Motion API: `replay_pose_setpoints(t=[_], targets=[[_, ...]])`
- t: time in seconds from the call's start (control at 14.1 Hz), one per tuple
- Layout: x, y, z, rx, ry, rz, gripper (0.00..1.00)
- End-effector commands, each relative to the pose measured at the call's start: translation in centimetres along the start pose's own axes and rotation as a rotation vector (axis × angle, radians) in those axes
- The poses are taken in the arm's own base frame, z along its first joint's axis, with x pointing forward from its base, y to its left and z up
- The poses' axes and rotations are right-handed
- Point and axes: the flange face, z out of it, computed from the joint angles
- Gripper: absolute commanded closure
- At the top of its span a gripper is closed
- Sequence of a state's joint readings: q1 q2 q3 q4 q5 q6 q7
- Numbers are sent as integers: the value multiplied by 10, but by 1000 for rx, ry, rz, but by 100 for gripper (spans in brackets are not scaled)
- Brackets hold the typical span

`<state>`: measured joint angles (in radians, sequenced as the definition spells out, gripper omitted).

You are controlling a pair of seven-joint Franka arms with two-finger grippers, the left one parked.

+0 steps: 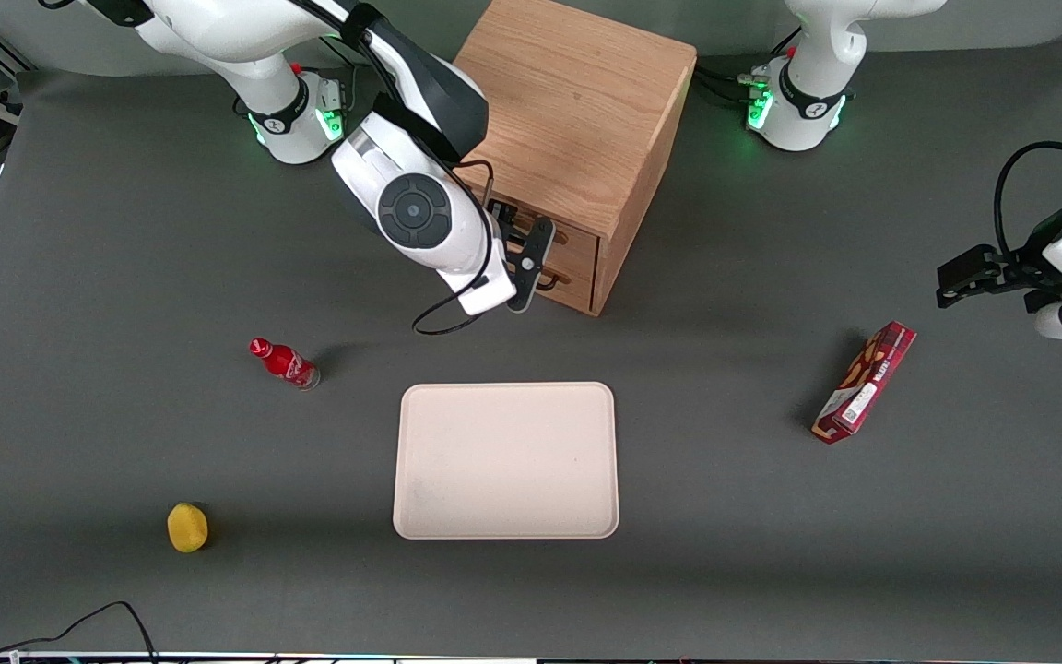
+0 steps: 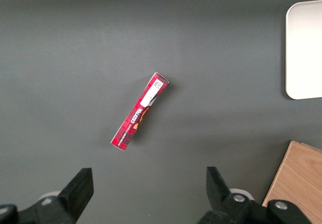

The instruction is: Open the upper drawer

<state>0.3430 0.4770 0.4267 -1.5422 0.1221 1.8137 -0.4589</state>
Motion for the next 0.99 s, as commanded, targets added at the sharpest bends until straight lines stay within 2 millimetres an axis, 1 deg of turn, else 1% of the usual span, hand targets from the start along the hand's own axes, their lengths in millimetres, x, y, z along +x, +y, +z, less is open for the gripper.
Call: replay_pose_setpoints(t=[0.0,0.28,0.78,0.92], targets=[[-1,4,0,-9,22,-15,0],[-2,9,1,-10,28,-10,0],[-6,21,-5,-62,26,-7,0],[-7,28,-2,-59,25,1,0]])
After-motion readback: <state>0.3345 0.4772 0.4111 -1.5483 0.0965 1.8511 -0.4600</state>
